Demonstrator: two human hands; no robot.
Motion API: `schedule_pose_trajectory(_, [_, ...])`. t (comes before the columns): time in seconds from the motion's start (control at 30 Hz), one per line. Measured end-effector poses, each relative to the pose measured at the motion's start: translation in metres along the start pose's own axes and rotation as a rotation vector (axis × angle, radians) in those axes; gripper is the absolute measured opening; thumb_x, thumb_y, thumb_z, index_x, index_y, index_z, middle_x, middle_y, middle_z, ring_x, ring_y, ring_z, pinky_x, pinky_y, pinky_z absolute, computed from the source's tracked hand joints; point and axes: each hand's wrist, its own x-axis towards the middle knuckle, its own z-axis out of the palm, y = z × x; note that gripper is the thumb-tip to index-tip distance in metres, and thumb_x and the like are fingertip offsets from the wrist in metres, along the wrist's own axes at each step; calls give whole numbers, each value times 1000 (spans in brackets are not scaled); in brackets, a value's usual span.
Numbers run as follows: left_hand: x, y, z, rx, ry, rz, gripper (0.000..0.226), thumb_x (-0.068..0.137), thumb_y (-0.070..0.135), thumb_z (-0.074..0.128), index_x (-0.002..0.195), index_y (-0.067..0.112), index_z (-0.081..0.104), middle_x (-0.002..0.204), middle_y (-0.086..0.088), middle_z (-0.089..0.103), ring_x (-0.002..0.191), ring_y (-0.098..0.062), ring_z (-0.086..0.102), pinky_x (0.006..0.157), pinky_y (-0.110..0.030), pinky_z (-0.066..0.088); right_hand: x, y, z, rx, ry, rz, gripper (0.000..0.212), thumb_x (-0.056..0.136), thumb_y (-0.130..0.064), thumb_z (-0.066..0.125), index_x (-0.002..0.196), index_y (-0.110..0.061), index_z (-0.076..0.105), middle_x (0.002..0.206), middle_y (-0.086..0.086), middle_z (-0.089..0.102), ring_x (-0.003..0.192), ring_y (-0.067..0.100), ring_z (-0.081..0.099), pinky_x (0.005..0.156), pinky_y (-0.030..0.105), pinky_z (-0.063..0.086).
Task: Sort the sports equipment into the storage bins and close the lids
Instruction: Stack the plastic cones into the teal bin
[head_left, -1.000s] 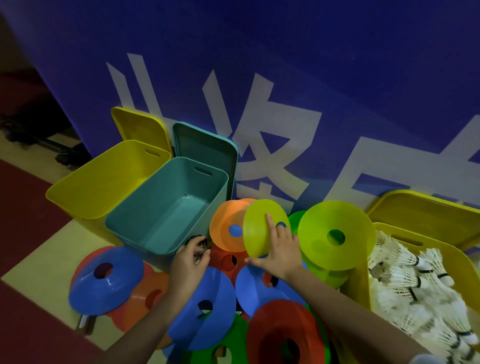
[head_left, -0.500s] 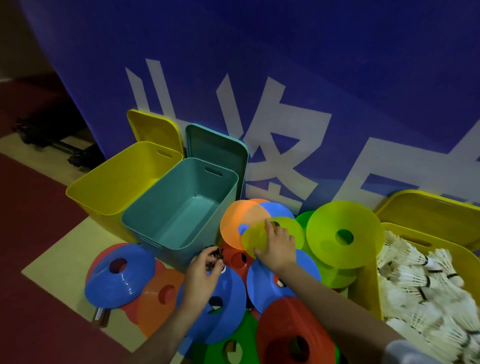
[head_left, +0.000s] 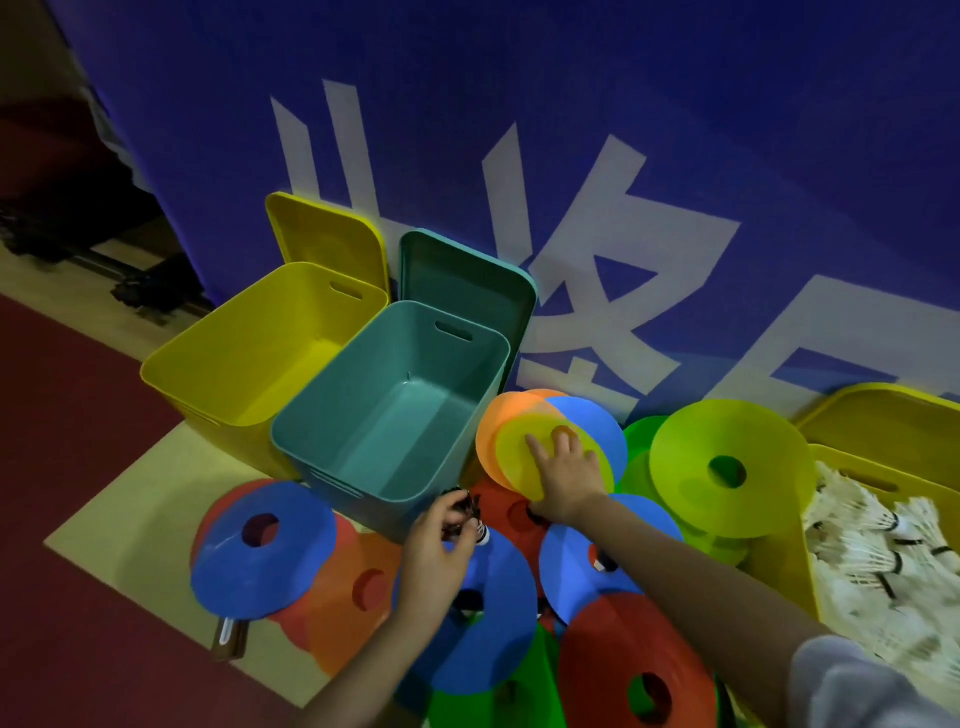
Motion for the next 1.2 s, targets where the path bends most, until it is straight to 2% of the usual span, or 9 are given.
schedule_pose_trajectory(0.1, [9,9,-4,-39,-13,18,31,91,14,61,120,25,58,89,8,64,84,3,59,71,-10,47,-17,21,-22,430,168,-10,96,71,-54,63,151,-29,15,142,14,31,130,30,33,102,41,37])
schedule_pose_trajectory(0.23, [26,35,4,-117,-16,63,30,90,8,61,116,23,58,86,5,65,83,2,62,70,-9,46,-42,54,-48,1040,511,216,52,79,-42,38,126,-22,51,111,3,54,98,21,51,85,34,41])
schedule_pose_trajectory(0.33, [35,56,22,-123,-47,110,30,89,10,62,116,23,59,86,2,66,81,-3,63,70,-14,49,-61,85,-47,1093,524,376,38,90,-17,42,126,-10,54,106,15,66,92,31,60,78,38,45])
schedule_pose_trajectory(0.5, [37,83,60,-182,-18,176,27,89,6,62,110,22,61,85,-2,66,80,-8,63,71,-19,47,-116,144,-32,1046,609,460,59,91,-3,48,145,-21,35,77,11,56,63,28,53,62,43,46])
schedule_pose_trajectory(0.73, [1,142,155,-221,-189,219,24,90,4,59,110,17,61,83,-3,66,80,-22,64,75,-33,51,-217,253,-21,1117,836,620,54,88,-12,48,142,-20,41,117,-2,51,92,13,51,76,23,42])
schedule_pose_trajectory(0.83, [-24,176,214,-250,-338,227,24,92,7,57,113,16,60,83,-8,67,78,-22,66,74,-38,52,-253,305,-6,1218,936,775,56,82,-14,44,138,-17,45,130,8,55,113,25,53,92,30,43])
schedule_pose_trajectory(1.0, [-55,216,302,-191,-573,214,26,93,11,57,118,14,59,77,-5,62,61,-10,60,55,-26,52,-300,360,17,1312,984,928,52,85,-9,44,137,-17,45,131,12,54,115,26,52,92,35,42])
schedule_pose_trajectory(1.1, [-68,213,335,48,-753,251,22,92,17,59,113,19,64,73,3,59,64,-8,56,58,-22,46,-314,380,31,1366,997,932,51,88,-1,43,137,-17,45,133,11,53,115,26,51,94,39,44])
schedule_pose_trajectory(1.2, [-80,194,346,293,-903,368,27,89,27,63,115,31,64,99,4,65,83,-8,59,68,-20,47,-318,389,42,1380,987,901,51,88,-9,45,138,-16,44,132,9,52,115,24,51,93,38,44])
